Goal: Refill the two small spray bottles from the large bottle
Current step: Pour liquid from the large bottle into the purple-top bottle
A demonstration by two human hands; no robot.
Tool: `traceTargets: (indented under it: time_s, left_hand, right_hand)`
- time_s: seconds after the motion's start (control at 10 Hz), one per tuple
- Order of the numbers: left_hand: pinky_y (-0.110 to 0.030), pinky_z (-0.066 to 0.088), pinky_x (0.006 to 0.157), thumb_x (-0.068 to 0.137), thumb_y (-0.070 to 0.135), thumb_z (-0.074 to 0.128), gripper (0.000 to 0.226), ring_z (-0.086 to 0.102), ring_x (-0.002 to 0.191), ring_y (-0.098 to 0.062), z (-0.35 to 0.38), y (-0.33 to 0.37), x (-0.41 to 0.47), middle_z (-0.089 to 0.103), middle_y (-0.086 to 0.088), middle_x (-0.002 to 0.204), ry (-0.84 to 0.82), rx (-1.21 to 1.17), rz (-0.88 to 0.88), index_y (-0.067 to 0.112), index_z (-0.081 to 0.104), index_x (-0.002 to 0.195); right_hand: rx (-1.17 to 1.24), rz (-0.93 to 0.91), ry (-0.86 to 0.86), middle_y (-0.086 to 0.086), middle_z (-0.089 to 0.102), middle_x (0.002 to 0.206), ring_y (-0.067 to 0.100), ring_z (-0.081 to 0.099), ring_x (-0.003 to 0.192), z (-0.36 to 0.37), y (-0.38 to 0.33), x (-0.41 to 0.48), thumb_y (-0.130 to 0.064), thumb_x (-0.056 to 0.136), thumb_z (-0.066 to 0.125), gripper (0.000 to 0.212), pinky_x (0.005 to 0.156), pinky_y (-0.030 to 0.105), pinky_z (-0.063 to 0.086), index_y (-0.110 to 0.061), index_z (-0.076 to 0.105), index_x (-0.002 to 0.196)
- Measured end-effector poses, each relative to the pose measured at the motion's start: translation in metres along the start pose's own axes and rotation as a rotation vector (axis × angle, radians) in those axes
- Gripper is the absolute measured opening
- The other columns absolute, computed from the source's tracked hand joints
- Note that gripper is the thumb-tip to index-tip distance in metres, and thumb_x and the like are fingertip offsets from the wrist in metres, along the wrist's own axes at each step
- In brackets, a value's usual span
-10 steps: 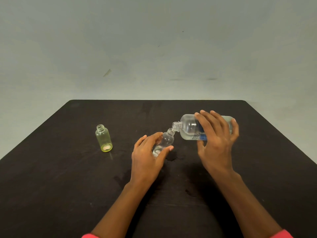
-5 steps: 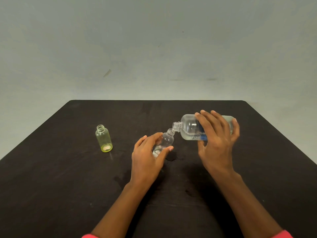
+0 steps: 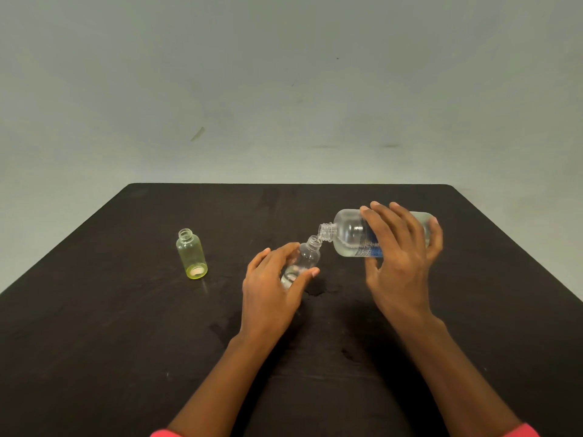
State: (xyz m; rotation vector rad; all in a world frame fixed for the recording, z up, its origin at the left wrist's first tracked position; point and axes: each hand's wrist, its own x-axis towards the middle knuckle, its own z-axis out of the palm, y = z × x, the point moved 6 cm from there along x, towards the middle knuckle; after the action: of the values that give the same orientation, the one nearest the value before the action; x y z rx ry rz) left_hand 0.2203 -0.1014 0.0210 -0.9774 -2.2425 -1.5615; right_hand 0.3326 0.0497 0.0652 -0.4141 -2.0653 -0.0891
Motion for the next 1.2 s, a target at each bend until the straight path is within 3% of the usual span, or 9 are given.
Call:
traceTargets:
  time_s: [1.2]
  left_hand:
    - [-0.042,0.045,0.099,0.074,0.041,0.075,0.046,0.054,0.116,-0.020,0.0023,-0.0033,-0.0008,0.065,0.015,0.105,-0.020,0.015,-0.034,0.027,0.063,0.115]
  right_hand:
    - [0.003,0.003,0.008,0.001,0.055,0.133,0.020,0.042,0.130,-0.0022,0.0005,0.0004,0.009,0.057,0.078,0.089,0.114,0.053,0.011,-0.024,0.044,0.133]
